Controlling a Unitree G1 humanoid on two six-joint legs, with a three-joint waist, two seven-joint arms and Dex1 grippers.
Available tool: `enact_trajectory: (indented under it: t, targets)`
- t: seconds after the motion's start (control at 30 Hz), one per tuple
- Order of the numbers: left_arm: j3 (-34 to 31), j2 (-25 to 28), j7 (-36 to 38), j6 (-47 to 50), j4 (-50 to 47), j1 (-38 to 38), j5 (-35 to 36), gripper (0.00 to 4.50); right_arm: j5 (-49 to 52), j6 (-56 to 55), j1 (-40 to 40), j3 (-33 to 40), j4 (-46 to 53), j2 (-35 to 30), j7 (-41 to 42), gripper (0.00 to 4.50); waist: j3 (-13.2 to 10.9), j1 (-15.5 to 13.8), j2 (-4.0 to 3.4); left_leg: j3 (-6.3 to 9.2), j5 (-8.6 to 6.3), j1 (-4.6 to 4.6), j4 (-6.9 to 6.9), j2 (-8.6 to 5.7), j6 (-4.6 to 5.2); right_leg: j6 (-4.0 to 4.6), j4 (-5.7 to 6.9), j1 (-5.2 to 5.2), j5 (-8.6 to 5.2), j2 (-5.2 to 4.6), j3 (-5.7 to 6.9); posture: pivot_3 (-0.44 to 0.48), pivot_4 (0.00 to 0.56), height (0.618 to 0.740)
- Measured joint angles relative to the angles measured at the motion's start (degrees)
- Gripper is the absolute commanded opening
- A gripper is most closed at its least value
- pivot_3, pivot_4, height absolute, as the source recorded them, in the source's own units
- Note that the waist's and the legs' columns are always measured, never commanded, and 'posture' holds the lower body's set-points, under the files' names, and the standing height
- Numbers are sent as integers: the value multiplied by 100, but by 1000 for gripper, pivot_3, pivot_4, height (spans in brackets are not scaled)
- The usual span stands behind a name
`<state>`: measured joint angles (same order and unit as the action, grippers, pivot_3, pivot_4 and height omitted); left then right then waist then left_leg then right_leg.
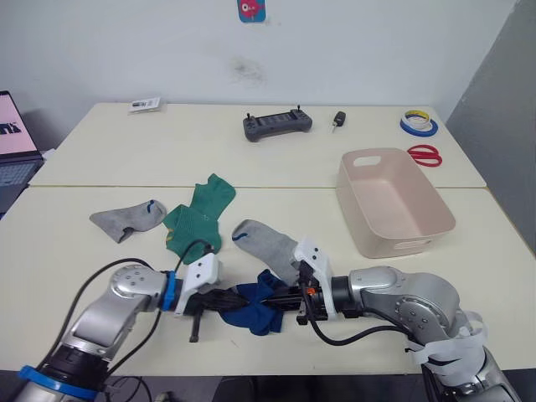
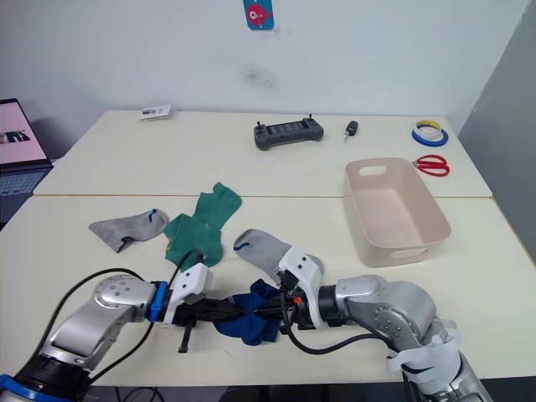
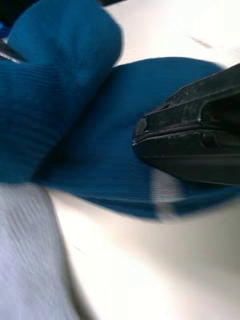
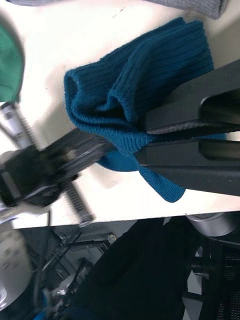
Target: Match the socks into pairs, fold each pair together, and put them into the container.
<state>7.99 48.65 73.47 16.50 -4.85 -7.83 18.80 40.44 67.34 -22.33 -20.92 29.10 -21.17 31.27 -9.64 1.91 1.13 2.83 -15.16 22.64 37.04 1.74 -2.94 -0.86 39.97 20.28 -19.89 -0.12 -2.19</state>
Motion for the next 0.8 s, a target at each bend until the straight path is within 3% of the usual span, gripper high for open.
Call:
enact_trajectory:
  t: [0.6,0.8]
  targets:
    - [57,-151,-79,-25,64,-90,-143,0,-776,-524,-444,-756,-1207,764,132,18,0,-18,-2,-1,0,-1,0,-6,0,0,0,-3,0,-6,2,0,150,740]
    - [56,-149,-97,58,8,-96,-166,0,-832,-557,-449,-735,-1204,800,152,1740,0,-18,-3,0,0,0,0,-6,0,0,-1,-4,0,-6,3,0,150,740]
